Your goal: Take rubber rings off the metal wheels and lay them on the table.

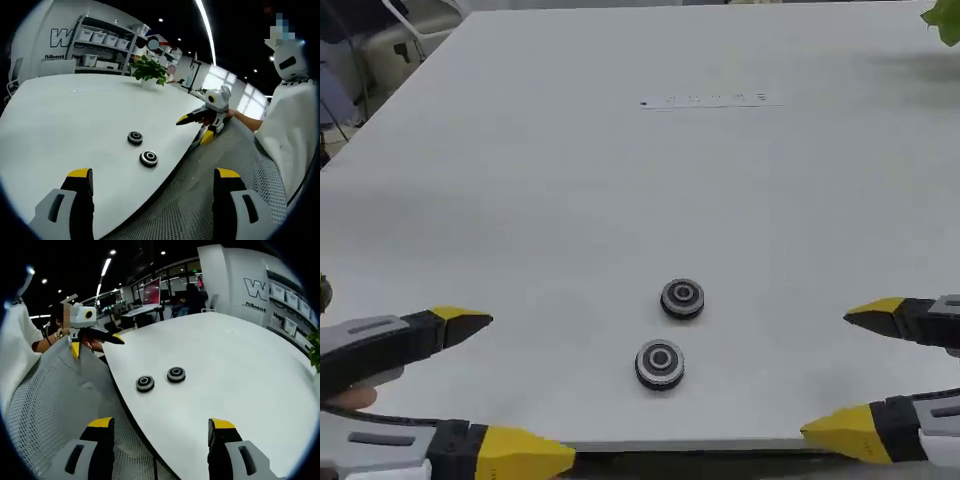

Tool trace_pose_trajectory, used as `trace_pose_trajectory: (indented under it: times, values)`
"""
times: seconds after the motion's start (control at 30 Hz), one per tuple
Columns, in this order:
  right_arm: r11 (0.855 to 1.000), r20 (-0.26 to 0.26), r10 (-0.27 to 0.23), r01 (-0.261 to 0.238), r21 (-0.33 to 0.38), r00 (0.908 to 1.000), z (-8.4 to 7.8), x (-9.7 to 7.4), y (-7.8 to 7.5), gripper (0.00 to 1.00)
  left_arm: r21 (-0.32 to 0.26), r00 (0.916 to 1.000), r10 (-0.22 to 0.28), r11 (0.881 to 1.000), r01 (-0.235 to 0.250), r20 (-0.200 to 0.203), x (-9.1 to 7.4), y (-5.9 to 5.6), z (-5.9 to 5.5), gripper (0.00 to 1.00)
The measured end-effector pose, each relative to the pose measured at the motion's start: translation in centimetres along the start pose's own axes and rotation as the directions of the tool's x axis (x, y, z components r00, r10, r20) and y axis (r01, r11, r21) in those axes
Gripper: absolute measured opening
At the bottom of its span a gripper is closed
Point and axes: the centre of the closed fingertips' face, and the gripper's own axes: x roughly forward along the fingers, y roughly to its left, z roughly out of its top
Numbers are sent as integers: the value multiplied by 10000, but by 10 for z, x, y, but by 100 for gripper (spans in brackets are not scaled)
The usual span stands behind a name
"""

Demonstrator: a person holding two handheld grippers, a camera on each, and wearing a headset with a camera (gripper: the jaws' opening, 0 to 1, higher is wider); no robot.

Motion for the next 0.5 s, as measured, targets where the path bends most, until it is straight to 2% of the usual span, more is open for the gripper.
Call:
trace_pose_trajectory:
  times: [0.5]
  values:
    - [10000,-76,30,-31,-71,10000,-1,1,1,74,18,9999,14,10000,-14,-107,0,0,-1,99]
